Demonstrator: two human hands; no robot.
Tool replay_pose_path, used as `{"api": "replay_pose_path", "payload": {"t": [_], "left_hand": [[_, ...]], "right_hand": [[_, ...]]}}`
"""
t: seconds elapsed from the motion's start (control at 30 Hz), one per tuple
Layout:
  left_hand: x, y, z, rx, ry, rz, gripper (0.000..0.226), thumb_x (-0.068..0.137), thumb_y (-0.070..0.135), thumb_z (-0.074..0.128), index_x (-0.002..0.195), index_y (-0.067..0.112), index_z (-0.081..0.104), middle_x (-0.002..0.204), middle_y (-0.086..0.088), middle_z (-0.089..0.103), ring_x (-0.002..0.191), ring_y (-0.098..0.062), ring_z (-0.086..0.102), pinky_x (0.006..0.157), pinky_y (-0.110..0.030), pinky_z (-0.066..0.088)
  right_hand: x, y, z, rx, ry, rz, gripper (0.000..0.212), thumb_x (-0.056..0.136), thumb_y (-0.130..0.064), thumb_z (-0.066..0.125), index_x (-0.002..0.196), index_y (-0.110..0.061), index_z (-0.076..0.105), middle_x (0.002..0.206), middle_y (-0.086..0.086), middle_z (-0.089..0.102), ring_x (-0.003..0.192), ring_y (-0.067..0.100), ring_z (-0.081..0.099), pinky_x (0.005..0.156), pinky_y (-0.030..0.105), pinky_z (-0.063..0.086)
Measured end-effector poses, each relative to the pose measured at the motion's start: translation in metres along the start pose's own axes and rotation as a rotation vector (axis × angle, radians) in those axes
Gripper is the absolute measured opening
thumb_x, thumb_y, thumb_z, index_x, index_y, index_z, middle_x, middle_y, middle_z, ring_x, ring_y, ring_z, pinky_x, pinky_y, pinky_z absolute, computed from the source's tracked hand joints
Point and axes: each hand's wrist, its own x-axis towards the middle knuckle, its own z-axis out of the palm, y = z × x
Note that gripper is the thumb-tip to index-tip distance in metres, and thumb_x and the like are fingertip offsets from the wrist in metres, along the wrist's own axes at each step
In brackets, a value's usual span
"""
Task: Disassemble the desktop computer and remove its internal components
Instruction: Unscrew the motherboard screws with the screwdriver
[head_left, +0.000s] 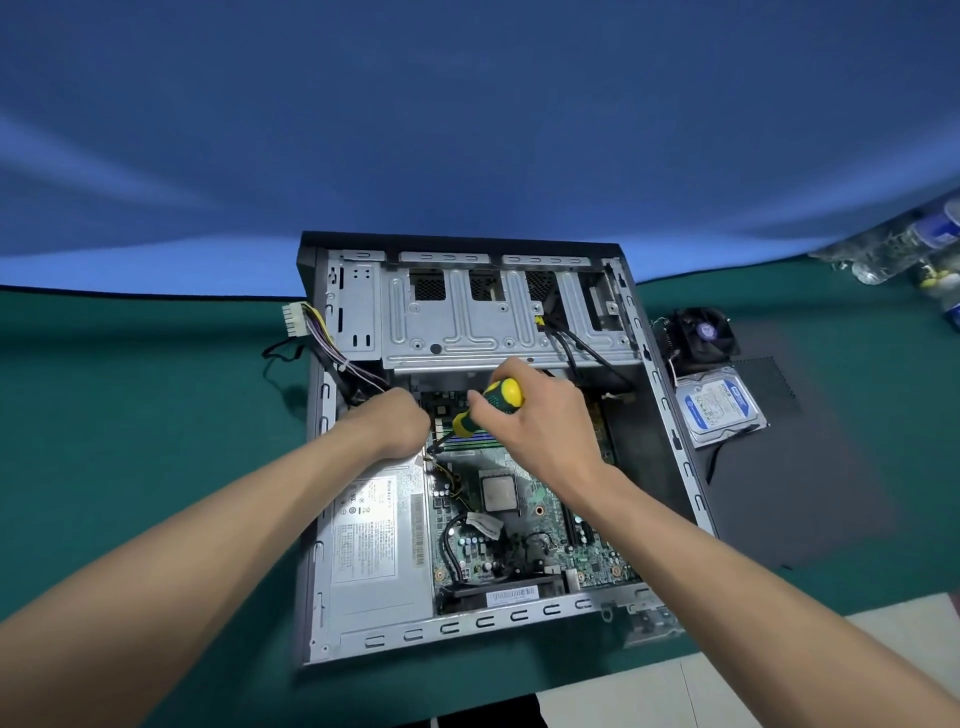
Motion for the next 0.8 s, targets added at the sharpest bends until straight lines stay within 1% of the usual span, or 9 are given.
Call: {"api": "replay_pose_path", "payload": {"t": [0.07,0.13,0.27,0.33,0.43,0.53,0.63,0.73,0.8], "left_hand": [[-0.0008,0.0005,0.0000,0.006,0.014,-0.001,0.020,0.088,0.008,0.041,0.070,0.011,0.048,0.070,-0.004,0.053,0.070,-0.021,0.053,0.063,-0.029,0.039],[-0.0019,0.0014,0.0001,0.010,0.023,-0.002,0.022,0.088,0.008,0.040,0.068,0.012,0.047,0.069,-0.004,0.052,0.066,-0.020,0.050,0.060,-0.028,0.036],[-0.0028,0.0022,-0.0008,0.005,0.032,0.005,0.023,0.089,0.008,0.039,0.068,0.011,0.048,0.068,-0.005,0.051,0.073,-0.025,0.052,0.067,-0.031,0.039],[-0.0037,0.0027,-0.0013,0.007,0.034,0.010,0.024,0.089,0.007,0.039,0.066,0.011,0.047,0.067,-0.005,0.050,0.073,-0.024,0.051,0.069,-0.032,0.041],[-0.0057,0.0030,-0.0022,0.015,0.042,0.016,0.025,0.089,0.006,0.040,0.065,0.010,0.047,0.065,-0.005,0.051,0.064,-0.020,0.047,0.060,-0.029,0.035],[-0.0057,0.0027,-0.0025,0.013,0.036,0.024,0.026,0.089,0.007,0.040,0.064,0.009,0.047,0.066,-0.006,0.051,0.063,-0.019,0.047,0.062,-0.029,0.035],[-0.0061,0.0026,-0.0028,0.026,0.039,0.027,0.026,0.090,0.008,0.040,0.065,0.010,0.046,0.067,-0.005,0.052,0.063,-0.019,0.047,0.061,-0.029,0.035],[-0.0076,0.0031,-0.0034,0.030,0.036,0.027,0.024,0.090,0.008,0.040,0.067,0.010,0.046,0.068,-0.005,0.051,0.063,-0.018,0.047,0.058,-0.029,0.033],[-0.0084,0.0036,-0.0035,0.033,0.037,0.030,0.022,0.091,0.009,0.039,0.072,0.008,0.049,0.068,-0.004,0.051,0.067,-0.019,0.050,0.057,-0.029,0.035]], "right_hand": [[0.0000,-0.0020,0.0011,-0.021,0.003,-0.011,0.029,0.085,-0.045,0.061,0.088,-0.016,0.058,0.068,0.005,0.064,0.067,0.025,0.059,0.064,0.038,0.049],[0.0003,-0.0043,0.0009,-0.042,0.025,-0.023,0.029,0.084,-0.046,0.061,0.088,-0.017,0.059,0.065,0.004,0.064,0.065,0.025,0.058,0.061,0.035,0.049],[0.0015,-0.0081,-0.0009,-0.072,0.031,-0.035,0.029,0.084,-0.046,0.061,0.088,-0.017,0.059,0.062,0.003,0.063,0.061,0.024,0.058,0.057,0.031,0.046],[0.0013,-0.0087,-0.0011,-0.089,0.011,-0.031,0.030,0.084,-0.046,0.060,0.088,-0.016,0.058,0.063,0.003,0.063,0.062,0.024,0.058,0.058,0.032,0.046],[-0.0004,-0.0087,-0.0005,-0.060,0.005,-0.024,0.029,0.084,-0.044,0.062,0.088,-0.015,0.059,0.065,0.005,0.064,0.065,0.026,0.058,0.061,0.035,0.048],[-0.0007,-0.0095,-0.0005,-0.039,0.024,-0.011,0.027,0.084,-0.044,0.062,0.087,-0.017,0.059,0.066,0.006,0.064,0.066,0.027,0.058,0.061,0.036,0.048],[-0.0002,-0.0102,-0.0007,-0.044,0.022,-0.005,0.026,0.084,-0.044,0.062,0.086,-0.018,0.059,0.064,0.004,0.064,0.064,0.025,0.058,0.060,0.034,0.047],[0.0003,-0.0105,0.0007,-0.058,0.010,-0.003,0.027,0.084,-0.045,0.061,0.087,-0.018,0.058,0.063,0.003,0.063,0.063,0.023,0.057,0.059,0.033,0.046],[0.0008,-0.0103,0.0019,-0.066,0.005,-0.001,0.028,0.084,-0.046,0.061,0.087,-0.018,0.057,0.062,0.004,0.062,0.062,0.024,0.056,0.058,0.033,0.045]]}}
